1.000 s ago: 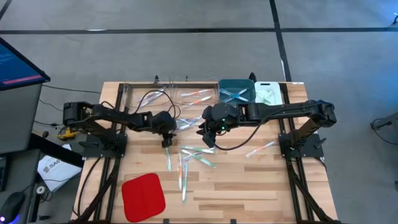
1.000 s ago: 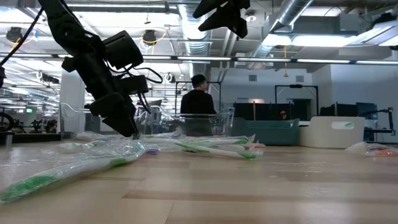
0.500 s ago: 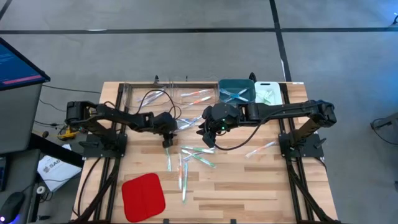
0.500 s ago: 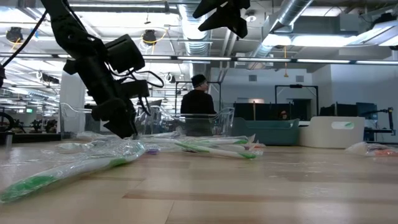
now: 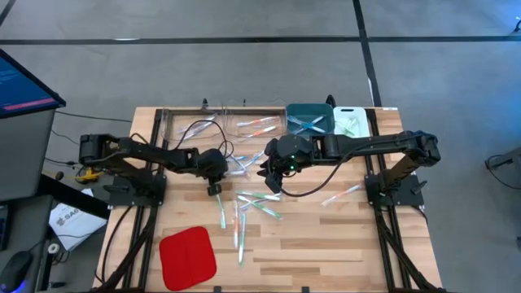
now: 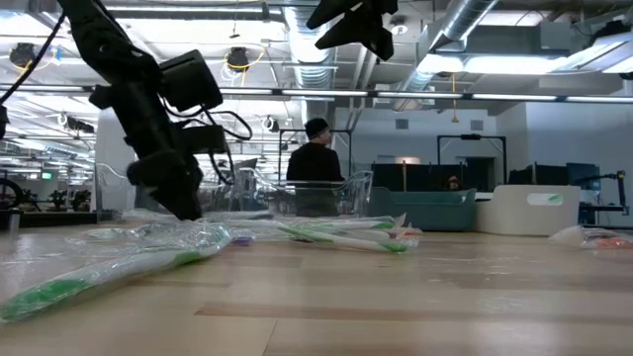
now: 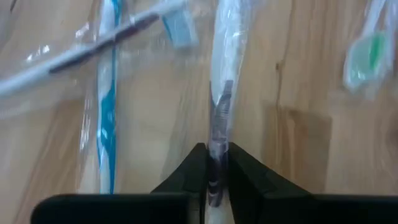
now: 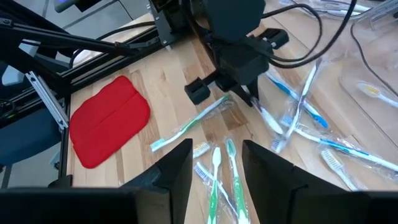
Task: Pick & Place Toothbrushes
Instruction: Put the violet toothbrush into the left transparent bin
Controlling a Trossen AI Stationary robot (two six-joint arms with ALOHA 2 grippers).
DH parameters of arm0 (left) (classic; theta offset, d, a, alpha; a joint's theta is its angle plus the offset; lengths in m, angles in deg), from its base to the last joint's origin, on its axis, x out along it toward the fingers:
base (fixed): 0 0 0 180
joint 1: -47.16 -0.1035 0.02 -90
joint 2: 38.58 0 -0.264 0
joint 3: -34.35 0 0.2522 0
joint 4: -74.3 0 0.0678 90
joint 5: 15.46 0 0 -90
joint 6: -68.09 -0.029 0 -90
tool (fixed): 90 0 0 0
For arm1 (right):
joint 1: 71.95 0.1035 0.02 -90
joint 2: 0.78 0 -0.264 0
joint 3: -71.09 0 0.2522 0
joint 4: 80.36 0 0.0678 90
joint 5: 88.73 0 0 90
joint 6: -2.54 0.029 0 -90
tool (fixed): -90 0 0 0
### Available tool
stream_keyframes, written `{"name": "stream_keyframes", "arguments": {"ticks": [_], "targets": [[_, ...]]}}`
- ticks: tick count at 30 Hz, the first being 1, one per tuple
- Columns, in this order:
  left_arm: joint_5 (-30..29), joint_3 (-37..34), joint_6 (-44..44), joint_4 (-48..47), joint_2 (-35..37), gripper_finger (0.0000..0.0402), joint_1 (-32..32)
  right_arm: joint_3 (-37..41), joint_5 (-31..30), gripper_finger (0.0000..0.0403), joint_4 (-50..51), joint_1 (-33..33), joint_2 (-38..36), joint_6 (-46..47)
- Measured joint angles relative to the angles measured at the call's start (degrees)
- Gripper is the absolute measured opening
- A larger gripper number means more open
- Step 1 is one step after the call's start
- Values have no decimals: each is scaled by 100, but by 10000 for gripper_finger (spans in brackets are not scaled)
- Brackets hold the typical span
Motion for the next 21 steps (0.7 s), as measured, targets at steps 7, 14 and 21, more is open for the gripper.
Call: {"name": "stream_keyframes", "arguments": {"ticks": [7,14,21], "targets": [[-106,-2,252,-692,979,13,207,1,0,134,2,0,0,-2],[-206,150,755,-1077,2204,11,427,0,0,132,-2,-3,0,-2],[-955,1155,359,-1811,2730,11,281,-1,1,131,-55,-13,0,-44]]}}
